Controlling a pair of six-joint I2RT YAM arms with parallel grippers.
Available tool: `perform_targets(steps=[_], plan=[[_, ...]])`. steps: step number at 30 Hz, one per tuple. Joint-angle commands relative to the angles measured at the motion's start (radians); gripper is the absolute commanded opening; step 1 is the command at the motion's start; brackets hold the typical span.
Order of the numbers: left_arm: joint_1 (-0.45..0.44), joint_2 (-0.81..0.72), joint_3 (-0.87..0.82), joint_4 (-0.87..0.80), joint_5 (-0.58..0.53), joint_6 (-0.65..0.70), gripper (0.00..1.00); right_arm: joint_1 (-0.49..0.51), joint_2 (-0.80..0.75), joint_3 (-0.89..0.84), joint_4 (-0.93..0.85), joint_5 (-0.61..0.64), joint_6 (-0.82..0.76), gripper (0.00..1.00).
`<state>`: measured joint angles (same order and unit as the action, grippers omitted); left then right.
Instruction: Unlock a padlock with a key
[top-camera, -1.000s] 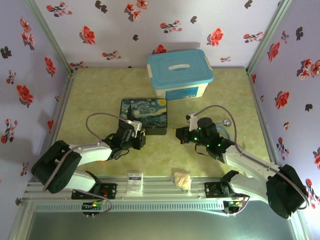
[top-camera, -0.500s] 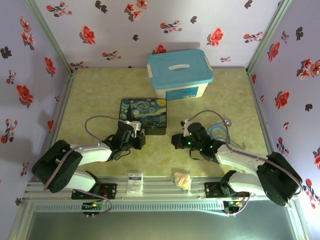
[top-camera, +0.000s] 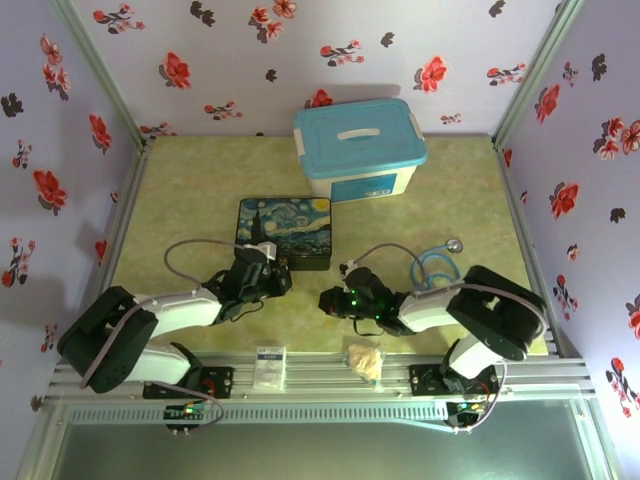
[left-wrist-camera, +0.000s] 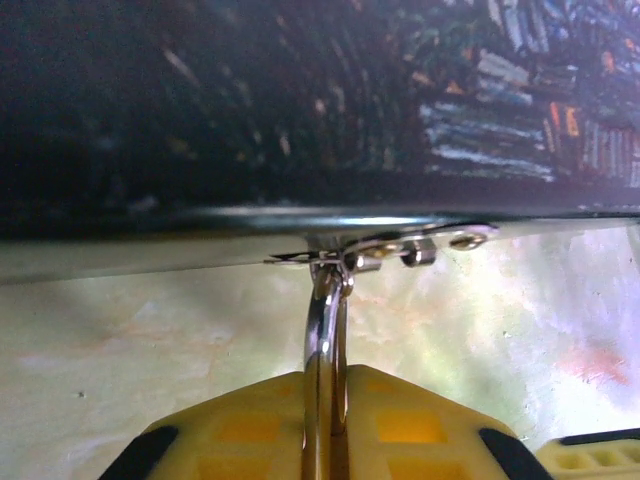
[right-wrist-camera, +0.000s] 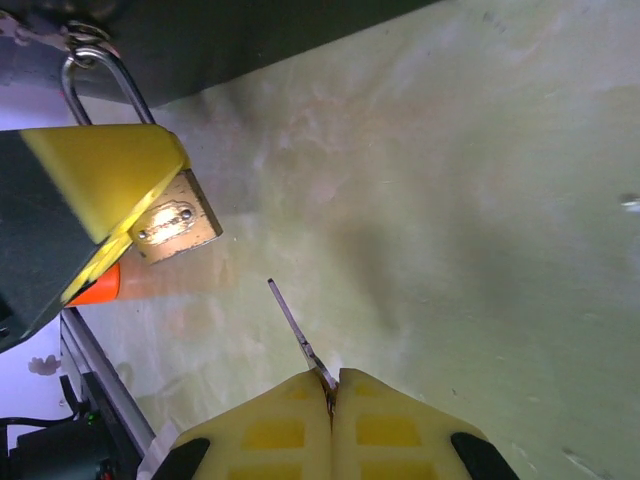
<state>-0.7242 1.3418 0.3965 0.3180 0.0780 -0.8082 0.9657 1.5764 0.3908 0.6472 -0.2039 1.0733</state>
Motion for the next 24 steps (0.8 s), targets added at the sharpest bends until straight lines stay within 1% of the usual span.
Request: perform_targets(steps=[1,3,7,9,13,21,24], plan=[[-0.006,-0.033,0.018,0.007,-0.048,-0.059,0.0,0.01,0.074,-0.01,0.204,-0.012,0.101,0.0],[-0.01,-0.036,0.004,0.036,-0.052,-0.09,0.0,0.012,0.109,-0.005,0.24,-0.018,0.127,0.0],[-0.021,-0.041,-0.007,0.077,-0.065,-0.126,0.0,0.038,0.138,0.044,0.185,-0.024,0.135,0.0],[-0.024,-0.043,-0.005,0.076,-0.07,-0.128,0.0,0.044,0.153,0.054,0.189,-0.032,0.145,0.0],[-0.024,-0.044,-0.007,0.091,-0.078,-0.139,0.0,0.047,0.189,0.065,0.235,-0.059,0.182,0.0],[-0.032,-0.041,-0.015,0.134,-0.078,-0.17,0.0,0.05,0.264,0.071,0.41,-0.096,0.229,0.0],[-0.033,-0.038,-0.013,0.137,-0.078,-0.171,0.0,0.05,0.265,0.076,0.411,-0.101,0.223,0.0]])
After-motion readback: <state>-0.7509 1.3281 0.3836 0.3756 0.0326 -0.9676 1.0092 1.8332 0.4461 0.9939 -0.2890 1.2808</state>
